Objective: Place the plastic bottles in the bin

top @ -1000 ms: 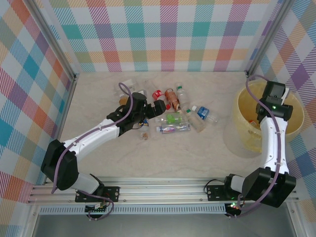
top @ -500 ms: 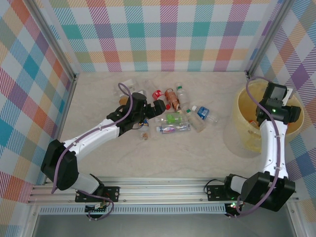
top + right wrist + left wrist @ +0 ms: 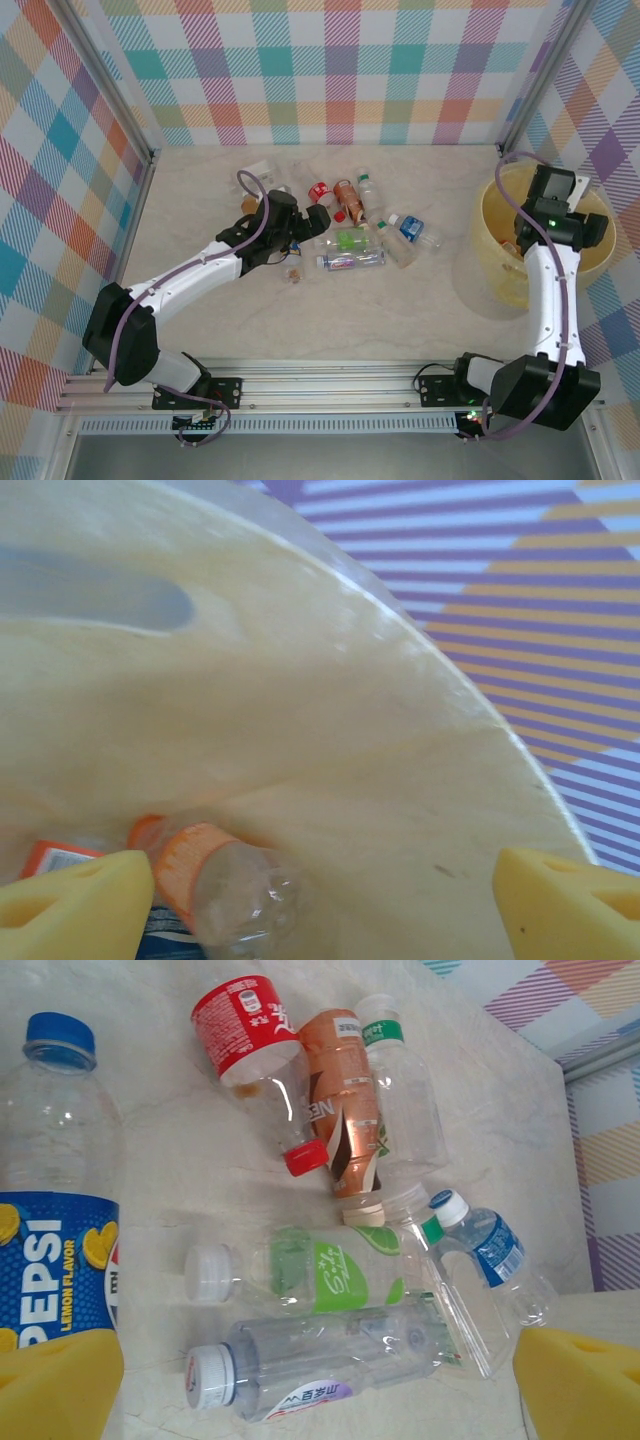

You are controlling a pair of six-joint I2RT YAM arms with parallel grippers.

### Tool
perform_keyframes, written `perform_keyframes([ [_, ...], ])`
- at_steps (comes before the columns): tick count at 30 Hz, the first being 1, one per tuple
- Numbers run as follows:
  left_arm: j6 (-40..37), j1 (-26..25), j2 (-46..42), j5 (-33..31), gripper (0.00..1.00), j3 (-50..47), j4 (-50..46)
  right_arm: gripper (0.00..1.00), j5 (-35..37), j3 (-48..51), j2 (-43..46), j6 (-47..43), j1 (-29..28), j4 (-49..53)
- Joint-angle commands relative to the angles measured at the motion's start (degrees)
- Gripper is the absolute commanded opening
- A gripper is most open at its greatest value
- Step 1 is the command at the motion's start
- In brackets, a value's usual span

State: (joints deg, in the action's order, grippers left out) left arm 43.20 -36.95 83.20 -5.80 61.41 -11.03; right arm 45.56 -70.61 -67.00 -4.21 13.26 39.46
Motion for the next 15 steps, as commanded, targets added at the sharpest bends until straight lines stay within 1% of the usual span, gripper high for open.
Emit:
perform_keyframes([
  [1, 1.2, 0.6, -1.8, -2.4, 1.0, -1.2, -1.9, 0.98, -2.4, -3.8, 1.7, 3.6, -2.5, 2.6],
  [2, 1.3, 0.7, -1.9, -2.7, 1.0, -1.4, -2.1, 1.0, -2.7, -4.4, 1.9, 4.5, -3.5, 3.1],
  [10, 2.4, 1.7, -3.7, -4.7, 1.0, -3.8, -2.5, 1.0, -3.2, -7.9, 4.6, 10.9, -11.7, 2.7],
  [12, 3.2, 1.9, -4.5, -4.8, 1.0, -5.2, -1.9, 1.0, -5.5, -7.6, 5.8, 11.8, -14.0, 0.7],
  [15, 4.3, 2.1, -5.7, -5.5, 1.0, -7.1, -1.5, 1.0, -13.6, -6.5, 7.9, 12.7, -17.3, -3.3],
])
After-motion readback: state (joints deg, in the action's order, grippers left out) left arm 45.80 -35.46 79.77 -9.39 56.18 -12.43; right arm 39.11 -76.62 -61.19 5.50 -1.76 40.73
